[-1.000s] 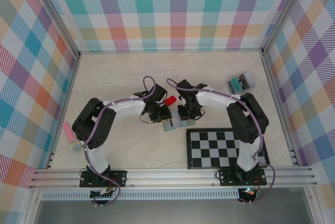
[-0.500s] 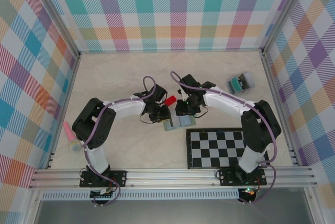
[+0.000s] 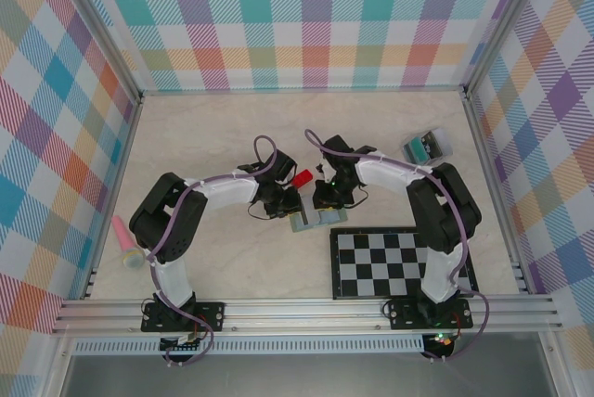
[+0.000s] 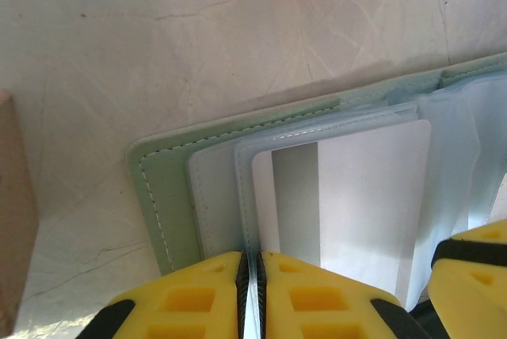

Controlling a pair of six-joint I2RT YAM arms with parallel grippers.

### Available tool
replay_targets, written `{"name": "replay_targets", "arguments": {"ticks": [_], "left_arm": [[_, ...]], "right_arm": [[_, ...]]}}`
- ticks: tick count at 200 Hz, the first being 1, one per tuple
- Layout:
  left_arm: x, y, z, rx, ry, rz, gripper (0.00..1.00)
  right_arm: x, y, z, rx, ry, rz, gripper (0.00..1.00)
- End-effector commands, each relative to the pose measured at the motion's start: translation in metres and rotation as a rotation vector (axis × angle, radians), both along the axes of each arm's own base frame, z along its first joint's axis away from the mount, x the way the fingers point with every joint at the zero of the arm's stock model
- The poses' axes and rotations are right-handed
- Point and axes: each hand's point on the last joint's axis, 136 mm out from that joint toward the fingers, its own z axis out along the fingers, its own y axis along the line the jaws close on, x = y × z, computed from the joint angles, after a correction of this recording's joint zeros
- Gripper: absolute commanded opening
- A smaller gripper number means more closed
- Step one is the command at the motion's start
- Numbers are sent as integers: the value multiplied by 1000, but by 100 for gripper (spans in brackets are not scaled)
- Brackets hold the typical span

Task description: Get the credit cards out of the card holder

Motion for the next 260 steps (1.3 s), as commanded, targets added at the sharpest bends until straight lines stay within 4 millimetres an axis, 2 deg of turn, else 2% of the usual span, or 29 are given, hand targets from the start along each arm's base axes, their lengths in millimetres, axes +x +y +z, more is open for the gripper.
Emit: {"name": "replay_targets", "arguments": {"ticks": [1, 57, 99, 154, 220, 242, 260], "left_arm": [[-15, 16, -23, 94, 68, -3, 13], [-16, 16, -24, 95, 73, -6, 13], [-16, 17, -24, 100, 72, -3, 13], [-15, 29, -22, 134, 69, 24, 15], [-15, 28, -21, 126, 69, 15, 14], [-13, 24, -14, 106, 53, 6, 14], [-7, 20, -2, 79, 21, -2, 14]], "right_arm": [[-1, 5, -2, 34, 16, 27, 18], [-3, 15, -5, 81, 52, 56, 17], [-3, 22, -2, 125, 54, 75, 9], [4, 0, 8, 108, 9, 50, 5], [4, -14, 2, 76, 11, 30, 5], [5, -14, 3, 80, 10, 30, 5], [5, -14, 3, 84, 10, 31, 5]]}}
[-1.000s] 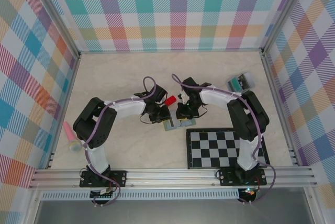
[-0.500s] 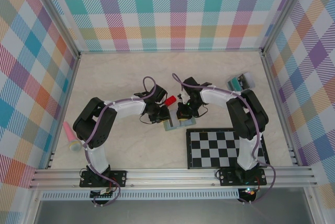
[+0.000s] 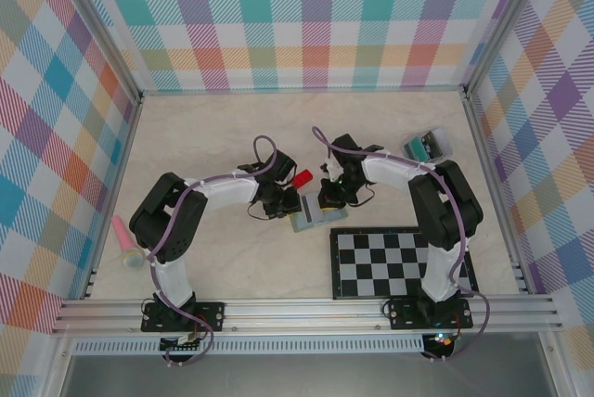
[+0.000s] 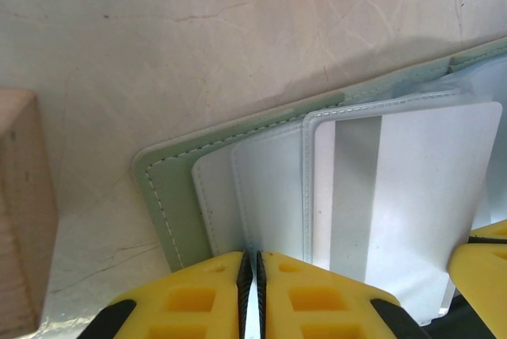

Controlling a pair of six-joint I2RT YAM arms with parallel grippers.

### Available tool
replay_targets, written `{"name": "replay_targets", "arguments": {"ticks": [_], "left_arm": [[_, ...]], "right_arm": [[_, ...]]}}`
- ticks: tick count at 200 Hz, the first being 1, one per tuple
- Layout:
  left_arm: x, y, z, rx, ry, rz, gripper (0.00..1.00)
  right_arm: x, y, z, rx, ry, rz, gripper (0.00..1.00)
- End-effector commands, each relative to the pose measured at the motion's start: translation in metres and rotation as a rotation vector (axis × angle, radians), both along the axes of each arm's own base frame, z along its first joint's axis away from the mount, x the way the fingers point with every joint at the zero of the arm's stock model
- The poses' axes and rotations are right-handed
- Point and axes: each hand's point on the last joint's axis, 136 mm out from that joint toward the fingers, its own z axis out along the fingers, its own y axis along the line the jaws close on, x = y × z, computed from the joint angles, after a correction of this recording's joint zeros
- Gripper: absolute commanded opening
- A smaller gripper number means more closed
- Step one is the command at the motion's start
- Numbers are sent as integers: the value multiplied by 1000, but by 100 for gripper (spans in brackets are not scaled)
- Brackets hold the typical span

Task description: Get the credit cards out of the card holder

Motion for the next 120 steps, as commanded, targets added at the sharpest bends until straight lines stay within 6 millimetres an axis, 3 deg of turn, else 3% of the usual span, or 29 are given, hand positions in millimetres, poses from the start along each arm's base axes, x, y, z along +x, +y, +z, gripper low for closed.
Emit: {"name": "replay_targets", "arguments": {"ticks": [1, 35, 55, 120], "left_arm": [[-7, 15, 1, 56, 20, -8, 14], [2, 10, 33, 8, -66, -6, 14], [3, 7, 42, -26, -95, 4, 12], [5, -20, 20, -118, -28, -21, 6]], "right_arm": [[1, -5, 5, 0, -24, 9, 5], [0, -3, 5, 21, -17, 25, 5], [-1, -2, 4, 32, -13, 36, 5], [2, 3, 3, 84, 8, 48, 6]]}}
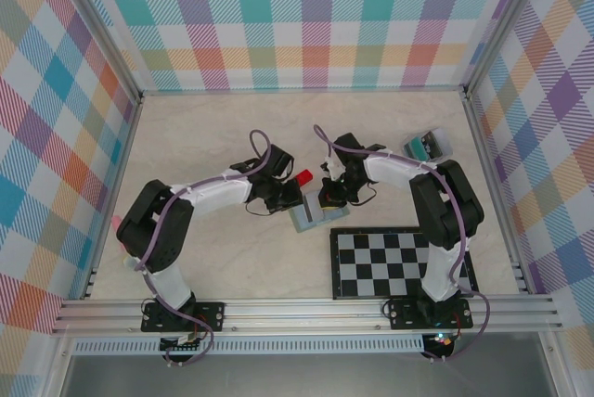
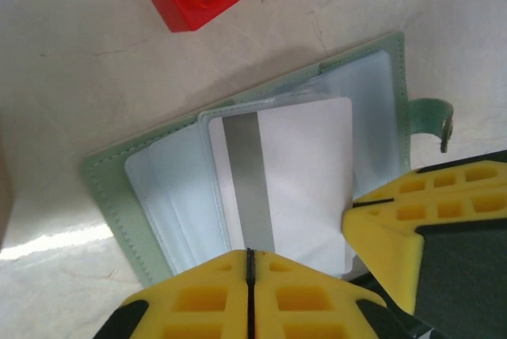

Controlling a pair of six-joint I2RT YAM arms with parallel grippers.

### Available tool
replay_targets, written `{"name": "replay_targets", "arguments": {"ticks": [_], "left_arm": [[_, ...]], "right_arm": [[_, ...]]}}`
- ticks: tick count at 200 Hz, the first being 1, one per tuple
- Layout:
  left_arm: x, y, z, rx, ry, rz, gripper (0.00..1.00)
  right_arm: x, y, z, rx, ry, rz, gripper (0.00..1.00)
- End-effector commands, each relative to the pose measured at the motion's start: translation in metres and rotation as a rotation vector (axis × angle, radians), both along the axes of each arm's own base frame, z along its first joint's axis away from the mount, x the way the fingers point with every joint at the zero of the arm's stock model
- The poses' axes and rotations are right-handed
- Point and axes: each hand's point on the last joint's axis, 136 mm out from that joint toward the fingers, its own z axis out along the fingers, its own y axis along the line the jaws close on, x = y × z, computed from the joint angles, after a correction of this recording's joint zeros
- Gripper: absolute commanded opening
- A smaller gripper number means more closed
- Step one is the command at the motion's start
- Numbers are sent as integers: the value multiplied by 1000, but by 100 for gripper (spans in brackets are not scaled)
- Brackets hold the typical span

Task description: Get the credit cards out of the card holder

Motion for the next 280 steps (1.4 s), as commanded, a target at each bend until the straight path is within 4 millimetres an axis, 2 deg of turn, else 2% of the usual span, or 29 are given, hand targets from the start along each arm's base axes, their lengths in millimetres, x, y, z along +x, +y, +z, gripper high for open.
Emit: {"name": "replay_targets", "arguments": {"ticks": [1, 32, 76, 137, 181, 221, 252, 259, 280], "left_arm": [[-3, -7, -16, -14, 54, -13, 6], [-5, -7, -33, 7, 89, -16, 2], [-13, 6, -48, 82, 128, -12, 1], [-21, 27, -59, 178, 151, 11, 0], [-22, 27, -60, 172, 157, 10, 0], [-18, 16, -47, 109, 130, -5, 0], [-8, 0, -15, -4, 38, -30, 0], [-1, -8, -4, -45, -8, -34, 0], [5, -14, 10, -82, -49, -42, 0]], "right_arm": [[1, 3, -1, 39, 12, 19, 6], [4, 5, 2, 62, 7, 26, 7], [9, 7, 4, 60, 0, 61, 5], [9, -2, 8, 35, -21, 83, 4], [4, -7, 14, 116, -2, 61, 8], [4, -2, 16, 186, 30, 36, 12], [4, 0, 11, 198, 48, 23, 9], [4, 1, 10, 199, 52, 21, 8], [5, 1, 8, 198, 55, 21, 7]]}}
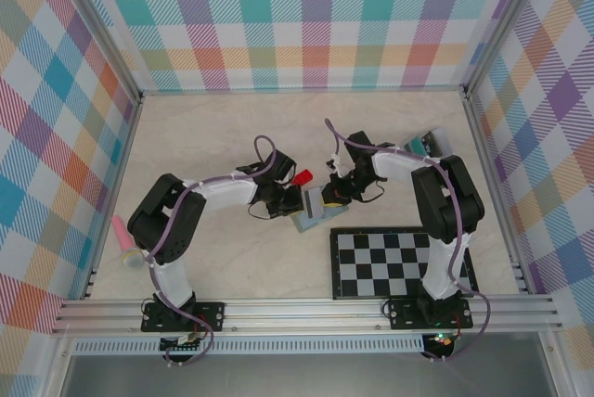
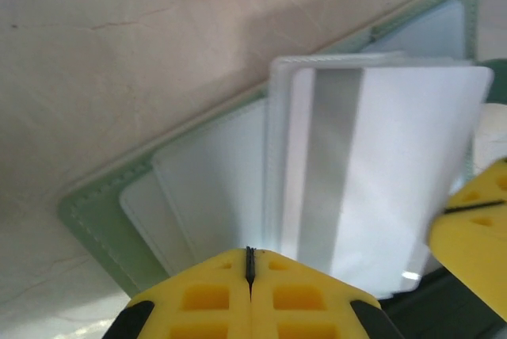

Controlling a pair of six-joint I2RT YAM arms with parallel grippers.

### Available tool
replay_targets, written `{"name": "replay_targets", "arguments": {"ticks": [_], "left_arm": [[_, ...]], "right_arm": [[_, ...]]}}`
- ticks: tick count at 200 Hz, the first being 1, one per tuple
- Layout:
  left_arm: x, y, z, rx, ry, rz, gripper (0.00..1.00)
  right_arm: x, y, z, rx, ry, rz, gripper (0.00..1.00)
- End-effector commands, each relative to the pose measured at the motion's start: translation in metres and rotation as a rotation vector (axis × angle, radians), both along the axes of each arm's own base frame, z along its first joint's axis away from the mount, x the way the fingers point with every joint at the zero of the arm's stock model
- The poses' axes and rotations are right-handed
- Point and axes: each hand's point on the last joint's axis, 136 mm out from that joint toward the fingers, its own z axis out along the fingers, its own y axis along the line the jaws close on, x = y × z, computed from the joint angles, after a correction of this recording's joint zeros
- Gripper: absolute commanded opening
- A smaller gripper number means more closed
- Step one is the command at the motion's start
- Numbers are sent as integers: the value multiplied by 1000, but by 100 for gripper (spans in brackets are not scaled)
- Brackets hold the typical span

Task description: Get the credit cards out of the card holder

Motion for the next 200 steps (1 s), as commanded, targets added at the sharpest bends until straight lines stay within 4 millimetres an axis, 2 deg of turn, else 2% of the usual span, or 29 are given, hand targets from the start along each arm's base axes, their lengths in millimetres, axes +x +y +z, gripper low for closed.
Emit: {"name": "replay_targets", "arguments": {"ticks": [1, 16, 66, 92, 99, 143, 200], "left_arm": [[9, -12, 32, -88, -93, -23, 0], [11, -11, 30, -78, -90, -20, 0], [7, -10, -2, -31, -11, -17, 0], [5, -5, -13, 11, 16, -10, 0], [-1, 1, -18, 39, 45, -10, 0], [-6, 6, -26, 64, 69, -9, 0], [-3, 1, -20, 47, 59, -20, 0]], "right_arm": [[-1, 4, 6, 43, 3, 2, 7], [0, 4, 5, 39, 4, 2, 6], [1, 3, 3, 35, 5, -1, 3], [1, -1, 6, 30, -5, -4, 1], [2, -2, 8, 32, -11, -7, 1], [2, -13, 13, 41, -22, -24, 0], [4, -7, 7, 67, 11, -41, 16]]}}
